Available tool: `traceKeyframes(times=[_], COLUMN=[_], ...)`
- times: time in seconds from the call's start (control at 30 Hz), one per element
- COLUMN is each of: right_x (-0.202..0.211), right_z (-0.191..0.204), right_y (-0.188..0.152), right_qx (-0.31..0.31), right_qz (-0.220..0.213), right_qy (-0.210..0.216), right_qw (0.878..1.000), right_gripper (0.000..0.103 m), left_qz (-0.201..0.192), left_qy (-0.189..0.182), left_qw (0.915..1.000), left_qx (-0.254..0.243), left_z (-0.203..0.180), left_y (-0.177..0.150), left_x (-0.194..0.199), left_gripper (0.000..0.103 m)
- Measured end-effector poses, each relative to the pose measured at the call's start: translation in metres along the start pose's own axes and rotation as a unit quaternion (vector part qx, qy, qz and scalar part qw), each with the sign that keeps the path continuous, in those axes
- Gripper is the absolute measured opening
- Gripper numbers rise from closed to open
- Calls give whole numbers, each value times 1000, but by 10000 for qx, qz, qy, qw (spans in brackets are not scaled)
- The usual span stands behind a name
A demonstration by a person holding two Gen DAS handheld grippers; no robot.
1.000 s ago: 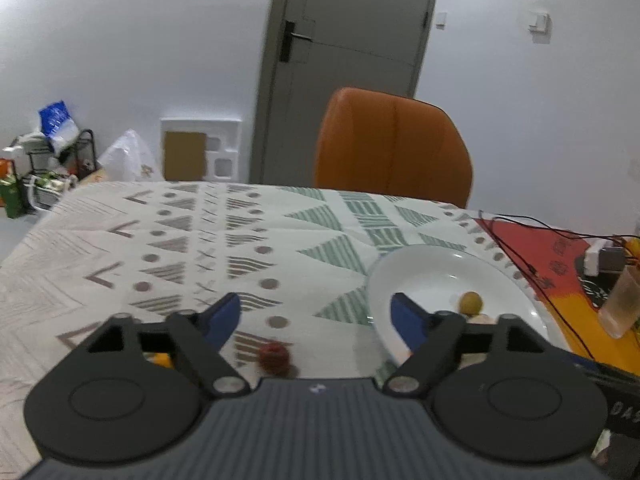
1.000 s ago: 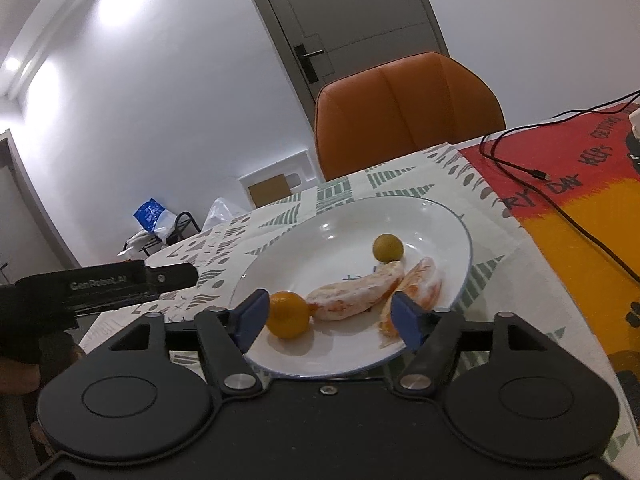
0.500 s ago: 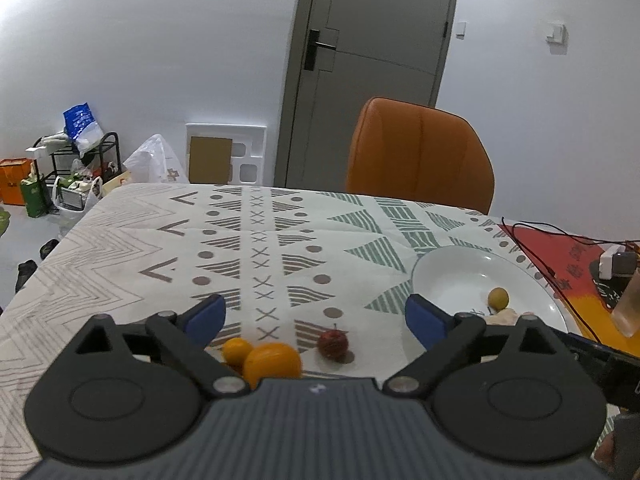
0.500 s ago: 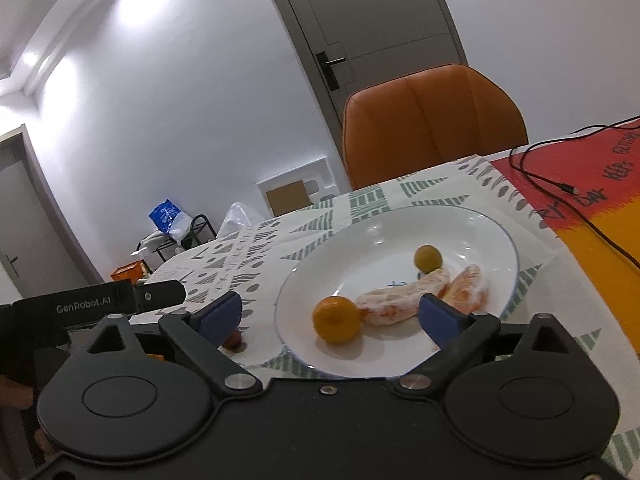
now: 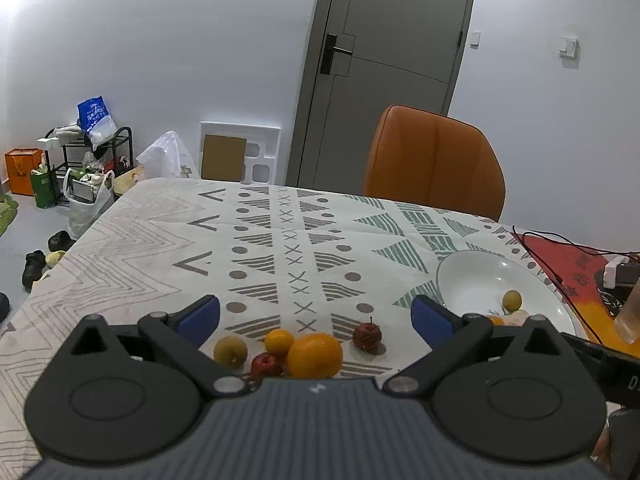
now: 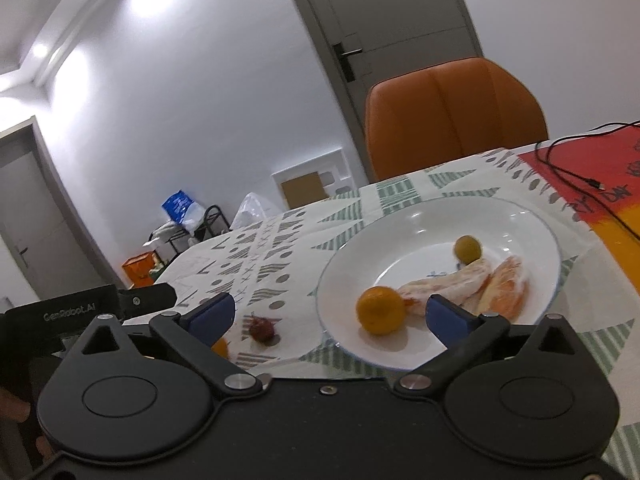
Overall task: Organize fruits
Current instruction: 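Close the left tool on another small yellow-green fruit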
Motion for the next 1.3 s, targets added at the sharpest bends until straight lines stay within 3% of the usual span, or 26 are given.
traceKeyframes(times=[0.33,0.9,1.17,1.23,1.3], right_x=[-1,-17,-28,-32,-37], right_z=[16,31,35,37,39], right_y=[-8,-22,-31,-33,-36], right_qx=[123,509,699,765,831], right_qz=[-88,285,571,658,755], right_qy=[-29,63,192,225,250], right_qw=[9999,9983,9957,9946,9934], right_gripper=[103,103,102,101,93], left_qz=[62,214,351,388,444], left_qy=[-30,-133,-156,-161,-147], left_qw=[10000,9997,9992,9990,9986], left_qx=[-29,74,135,171,239], left_z=[7,25,31,33,37], left_y=[-9,-32,-40,-42,-44], left_x=[3,-5,-16,-19,-22], left_gripper=[101,98,81,71,64])
Point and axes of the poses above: each gripper's, at about its wrist camera, not at the fingertips, and x roughly against the way its jaws point, z to its left, y to its top, the point moved 2 cm from there along -x, roughly the way its jaws point, and after that the axes turned 14 degrees about -x, right-handed, at the moved point
